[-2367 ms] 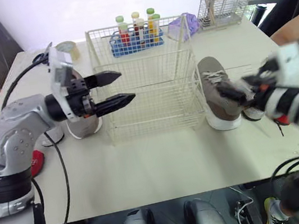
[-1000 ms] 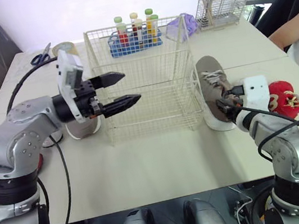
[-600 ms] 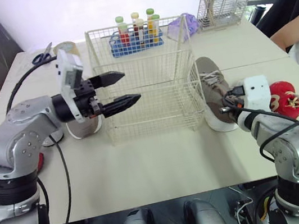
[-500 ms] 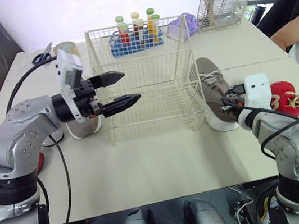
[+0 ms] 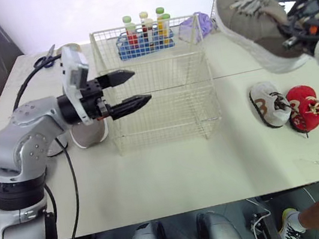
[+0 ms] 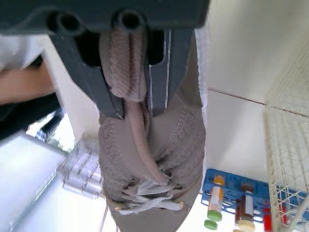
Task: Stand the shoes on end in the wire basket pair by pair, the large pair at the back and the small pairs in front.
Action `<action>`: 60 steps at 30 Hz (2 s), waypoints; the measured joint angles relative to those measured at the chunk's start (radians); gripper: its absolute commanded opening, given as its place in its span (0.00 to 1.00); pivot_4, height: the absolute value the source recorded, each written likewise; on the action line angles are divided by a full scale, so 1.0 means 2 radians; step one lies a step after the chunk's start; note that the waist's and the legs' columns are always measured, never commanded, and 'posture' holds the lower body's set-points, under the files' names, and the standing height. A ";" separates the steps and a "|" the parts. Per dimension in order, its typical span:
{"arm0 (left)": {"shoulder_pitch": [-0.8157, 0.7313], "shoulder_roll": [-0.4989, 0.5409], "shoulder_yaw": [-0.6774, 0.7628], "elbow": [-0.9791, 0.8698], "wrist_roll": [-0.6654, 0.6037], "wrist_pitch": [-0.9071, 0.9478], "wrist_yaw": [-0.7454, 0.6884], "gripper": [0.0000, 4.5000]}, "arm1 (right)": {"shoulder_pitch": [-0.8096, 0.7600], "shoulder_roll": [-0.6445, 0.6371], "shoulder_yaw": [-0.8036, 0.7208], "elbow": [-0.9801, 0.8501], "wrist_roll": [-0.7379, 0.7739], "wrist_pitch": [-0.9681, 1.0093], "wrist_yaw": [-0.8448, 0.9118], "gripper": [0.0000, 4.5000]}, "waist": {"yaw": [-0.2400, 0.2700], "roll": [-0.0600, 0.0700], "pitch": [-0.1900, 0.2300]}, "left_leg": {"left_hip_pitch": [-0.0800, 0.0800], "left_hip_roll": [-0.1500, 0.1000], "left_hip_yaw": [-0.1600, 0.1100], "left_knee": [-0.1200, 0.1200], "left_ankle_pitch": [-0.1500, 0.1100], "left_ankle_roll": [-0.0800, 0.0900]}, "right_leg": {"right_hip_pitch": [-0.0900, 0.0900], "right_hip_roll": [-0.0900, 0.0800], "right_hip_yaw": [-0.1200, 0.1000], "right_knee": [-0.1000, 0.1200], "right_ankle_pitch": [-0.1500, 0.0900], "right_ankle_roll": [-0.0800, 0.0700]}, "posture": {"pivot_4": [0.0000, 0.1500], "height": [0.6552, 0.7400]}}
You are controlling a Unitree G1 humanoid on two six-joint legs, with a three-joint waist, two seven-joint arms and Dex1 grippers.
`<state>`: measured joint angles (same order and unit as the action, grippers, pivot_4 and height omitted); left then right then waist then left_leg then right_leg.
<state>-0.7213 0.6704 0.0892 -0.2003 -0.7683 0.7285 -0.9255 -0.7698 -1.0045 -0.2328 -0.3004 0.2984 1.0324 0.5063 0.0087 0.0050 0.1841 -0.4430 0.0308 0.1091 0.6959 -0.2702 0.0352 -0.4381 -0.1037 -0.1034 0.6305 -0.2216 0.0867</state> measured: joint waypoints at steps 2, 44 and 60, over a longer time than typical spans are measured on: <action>-0.004 -0.004 -0.002 0.007 0.004 -0.002 -0.002 1.00 | -0.010 -0.021 0.013 0.025 -0.002 -0.064 0.042 0.05 | -0.001 0.000 0.000 | 0.000 0.000 0.001 0.000 0.000 -0.001 | 0.000 0.000 0.000 0.000 0.000 0.000 | 1.00 1.00; -0.212 0.068 -0.038 0.299 0.052 0.109 -0.261 0.70 | -0.244 0.057 0.155 0.211 -0.001 -0.544 0.497 0.05 | -0.011 -0.001 0.000 | 0.000 0.001 0.003 0.001 0.001 -0.002 | -0.002 0.000 0.002 0.002 0.000 0.000 | 1.00 1.00; -0.195 0.055 -0.004 0.285 0.044 0.180 -0.200 0.21 | -0.266 0.057 0.148 0.225 -0.008 -0.546 0.487 0.69 | -0.010 -0.001 0.000 | 0.000 0.001 0.003 0.001 0.001 -0.002 | -0.002 0.000 0.002 0.002 0.000 0.000 | 1.00 1.00</action>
<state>-1.1107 0.7811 0.0816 0.3687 -0.6808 1.0876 -1.3264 -1.3009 -0.8913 0.0633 0.1502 0.2820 -0.0594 1.4798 -0.0117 0.0040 0.1849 -0.4432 0.0320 0.1142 0.6977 -0.2675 0.0305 -0.4421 -0.1036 -0.0985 0.6351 -0.2215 0.0871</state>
